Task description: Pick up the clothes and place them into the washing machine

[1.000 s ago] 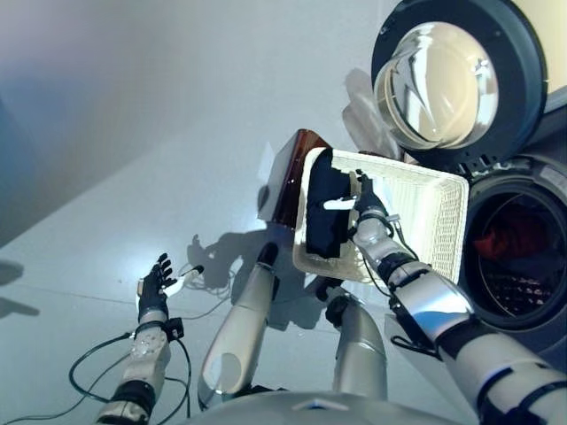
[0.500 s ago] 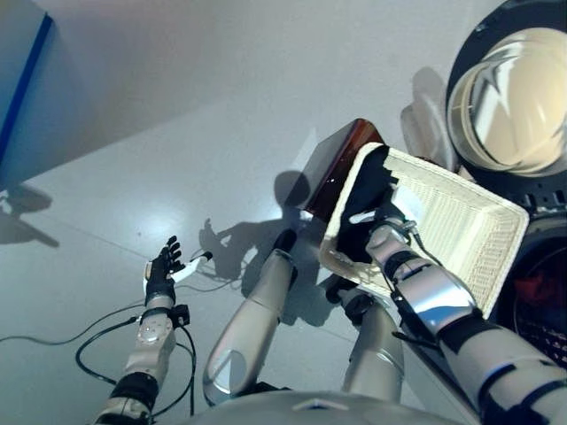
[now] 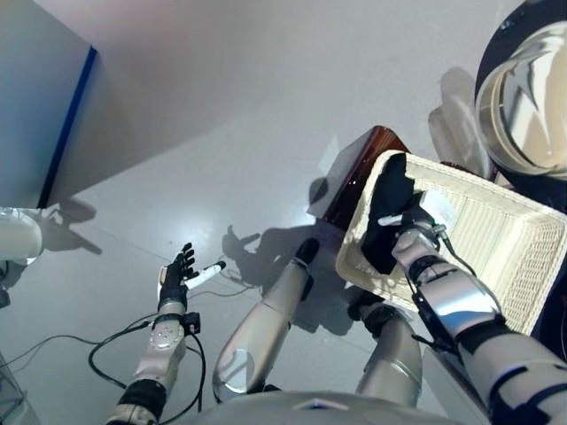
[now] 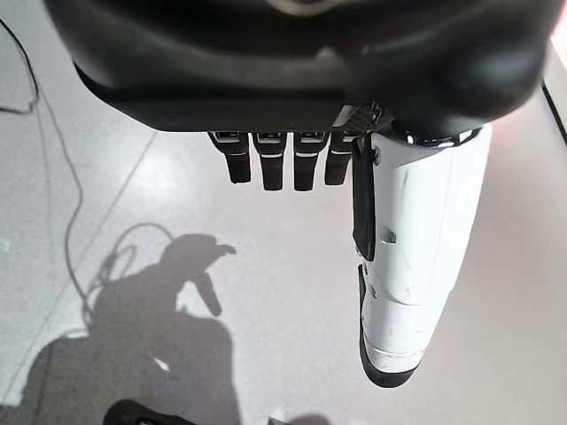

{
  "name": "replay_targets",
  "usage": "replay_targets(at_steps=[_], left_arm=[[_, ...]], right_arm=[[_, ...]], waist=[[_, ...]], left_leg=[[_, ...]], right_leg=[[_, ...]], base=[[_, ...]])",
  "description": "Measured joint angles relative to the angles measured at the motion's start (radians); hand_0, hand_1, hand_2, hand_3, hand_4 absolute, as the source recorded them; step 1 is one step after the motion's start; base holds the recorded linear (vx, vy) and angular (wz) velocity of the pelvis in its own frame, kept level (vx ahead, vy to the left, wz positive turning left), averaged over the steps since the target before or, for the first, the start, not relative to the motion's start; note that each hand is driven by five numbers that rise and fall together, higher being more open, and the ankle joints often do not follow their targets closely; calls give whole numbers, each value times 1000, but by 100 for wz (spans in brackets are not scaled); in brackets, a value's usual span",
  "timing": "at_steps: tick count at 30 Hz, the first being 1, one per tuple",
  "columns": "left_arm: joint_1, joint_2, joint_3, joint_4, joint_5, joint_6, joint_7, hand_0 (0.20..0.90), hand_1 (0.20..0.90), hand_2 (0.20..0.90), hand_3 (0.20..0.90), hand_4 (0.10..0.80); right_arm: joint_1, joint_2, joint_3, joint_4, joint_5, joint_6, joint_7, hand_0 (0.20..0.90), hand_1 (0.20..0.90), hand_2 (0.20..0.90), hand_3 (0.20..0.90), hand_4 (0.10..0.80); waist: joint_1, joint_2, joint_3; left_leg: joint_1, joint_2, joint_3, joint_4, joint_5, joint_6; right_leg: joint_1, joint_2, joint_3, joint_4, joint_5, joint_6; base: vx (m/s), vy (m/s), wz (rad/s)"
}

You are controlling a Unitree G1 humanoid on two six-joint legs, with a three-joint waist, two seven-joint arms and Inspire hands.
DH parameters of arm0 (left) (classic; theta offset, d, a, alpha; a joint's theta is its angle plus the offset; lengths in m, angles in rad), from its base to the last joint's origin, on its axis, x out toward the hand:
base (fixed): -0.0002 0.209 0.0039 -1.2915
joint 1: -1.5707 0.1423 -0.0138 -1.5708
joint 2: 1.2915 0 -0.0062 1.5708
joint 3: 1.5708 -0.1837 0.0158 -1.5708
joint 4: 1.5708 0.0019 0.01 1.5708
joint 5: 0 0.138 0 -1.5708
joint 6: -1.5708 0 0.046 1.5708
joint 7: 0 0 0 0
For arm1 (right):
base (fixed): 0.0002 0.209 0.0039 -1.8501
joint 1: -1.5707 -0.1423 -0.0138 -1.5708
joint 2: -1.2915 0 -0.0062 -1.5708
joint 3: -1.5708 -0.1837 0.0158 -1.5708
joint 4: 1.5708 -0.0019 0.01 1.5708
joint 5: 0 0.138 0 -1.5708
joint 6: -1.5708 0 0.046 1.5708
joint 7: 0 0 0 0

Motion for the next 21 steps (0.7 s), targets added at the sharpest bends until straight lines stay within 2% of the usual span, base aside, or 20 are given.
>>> replay_targets(at_steps=[6,11,16,17,18,20,21], left_arm=[[19,-1,-19,19,0,-3,-11,900,900,900,900,800],[45,1,-19,89,-1,-8,-12,900,900,900,900,800],[59,0,-19,152,-5,-10,-13,900,900,900,900,800],[57,-2,-17,159,-10,-12,-19,900,900,900,900,800],[57,-2,-19,168,-18,-14,-27,900,900,900,900,800],[64,0,-17,185,-25,-18,-34,900,900,900,900,800],[64,0,-17,208,-33,-30,-36,900,900,900,900,800]], right_arm=[[64,7,-66,7,-1,2,15,200,200,200,200,300],[107,-19,-145,2,59,-5,9,200,200,200,200,300],[129,-64,-218,-2,156,-40,6,200,200,200,200,300],[154,-79,-360,-50,256,-79,24,200,200,200,200,300],[176,-87,-448,-84,375,-122,30,200,200,200,200,300],[195,-88,-517,-110,551,-184,34,200,200,200,200,300],[207,-84,-569,-134,702,-235,56,200,200,200,200,300]], waist=[[-43,11,-8],[-84,11,-26],[-121,9,-53],[-126,10,-55],[-133,16,-58],[-156,19,-60],[-170,24,-61]], left_leg=[[60,13,43,-54,19,23],[165,23,80,-155,35,29],[243,33,144,-238,55,45],[253,37,163,-251,69,63],[269,39,177,-263,71,64],[301,38,200,-284,70,64],[316,39,217,-291,66,63]], right_leg=[[48,13,30,-75,46,14],[135,32,64,-195,96,55],[194,41,85,-315,170,67],[201,45,93,-332,187,58],[215,48,101,-355,202,58],[230,49,125,-380,213,64],[242,49,134,-392,220,67]], base=[[22,-7,-17],[31,15,-29],[-41,46,-40],[13,36,-25],[3,54,-30],[18,67,-36],[25,60,-39]])
